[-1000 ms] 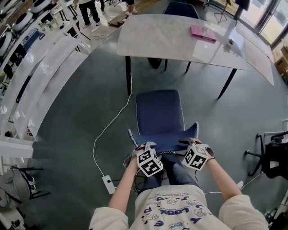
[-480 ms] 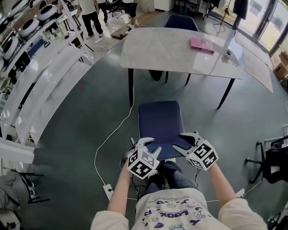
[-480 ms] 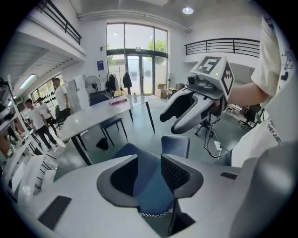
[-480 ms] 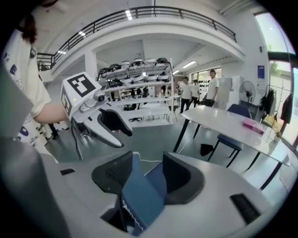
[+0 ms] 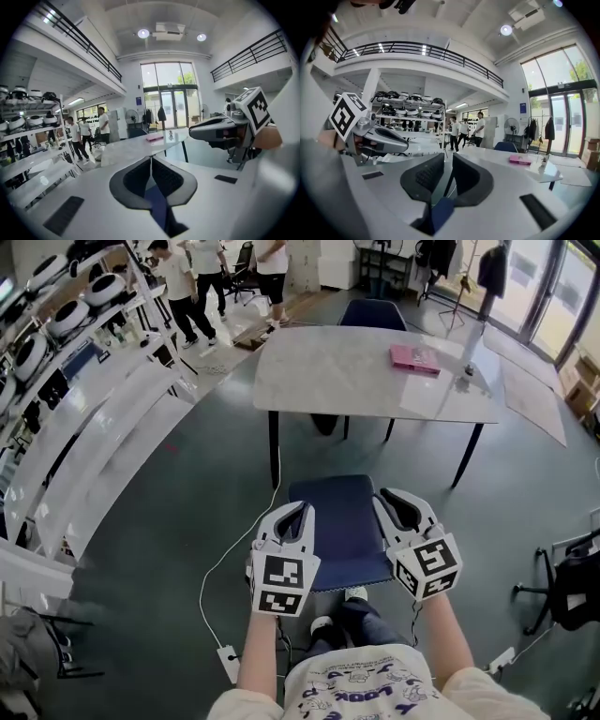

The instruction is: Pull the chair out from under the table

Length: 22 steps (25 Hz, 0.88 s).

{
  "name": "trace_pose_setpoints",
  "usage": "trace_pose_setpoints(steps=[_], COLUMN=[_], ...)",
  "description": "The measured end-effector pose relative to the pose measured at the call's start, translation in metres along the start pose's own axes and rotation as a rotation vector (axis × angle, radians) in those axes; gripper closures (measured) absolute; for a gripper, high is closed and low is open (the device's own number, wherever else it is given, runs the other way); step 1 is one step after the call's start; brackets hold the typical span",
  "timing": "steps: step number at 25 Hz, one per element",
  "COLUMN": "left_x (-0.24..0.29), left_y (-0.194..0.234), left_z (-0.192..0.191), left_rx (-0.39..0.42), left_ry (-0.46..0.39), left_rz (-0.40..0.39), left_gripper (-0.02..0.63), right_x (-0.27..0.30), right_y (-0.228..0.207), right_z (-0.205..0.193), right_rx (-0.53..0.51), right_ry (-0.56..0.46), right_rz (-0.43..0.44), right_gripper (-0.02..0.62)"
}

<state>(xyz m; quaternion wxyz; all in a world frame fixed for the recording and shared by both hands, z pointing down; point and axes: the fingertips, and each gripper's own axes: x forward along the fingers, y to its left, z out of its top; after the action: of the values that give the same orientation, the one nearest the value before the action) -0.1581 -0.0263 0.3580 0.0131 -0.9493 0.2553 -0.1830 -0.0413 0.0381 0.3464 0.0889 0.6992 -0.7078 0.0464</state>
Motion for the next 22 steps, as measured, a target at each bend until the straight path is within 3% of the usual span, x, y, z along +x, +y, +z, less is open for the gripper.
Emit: trace_pose_setpoints(steps=[9,22], left_x=[-0.021,-0.034], left_y=[0.021,0.023], left_z=[0.048,0.060], left_rx=[-0.113,-0.144], left_ry=[-0.157,-0.203], left_rz=[0.145,0.204], left_gripper=[0.583,0.588], right_x=[-0.014,-0.021], right_y=[-0.020,-0.023], right_z=[0.046,0.057], right_rx=[0.016,0.043], right_ry=[-0.121,-0.164], right_rz=[-0.146,-0.211], right_gripper=[0.589,0.591])
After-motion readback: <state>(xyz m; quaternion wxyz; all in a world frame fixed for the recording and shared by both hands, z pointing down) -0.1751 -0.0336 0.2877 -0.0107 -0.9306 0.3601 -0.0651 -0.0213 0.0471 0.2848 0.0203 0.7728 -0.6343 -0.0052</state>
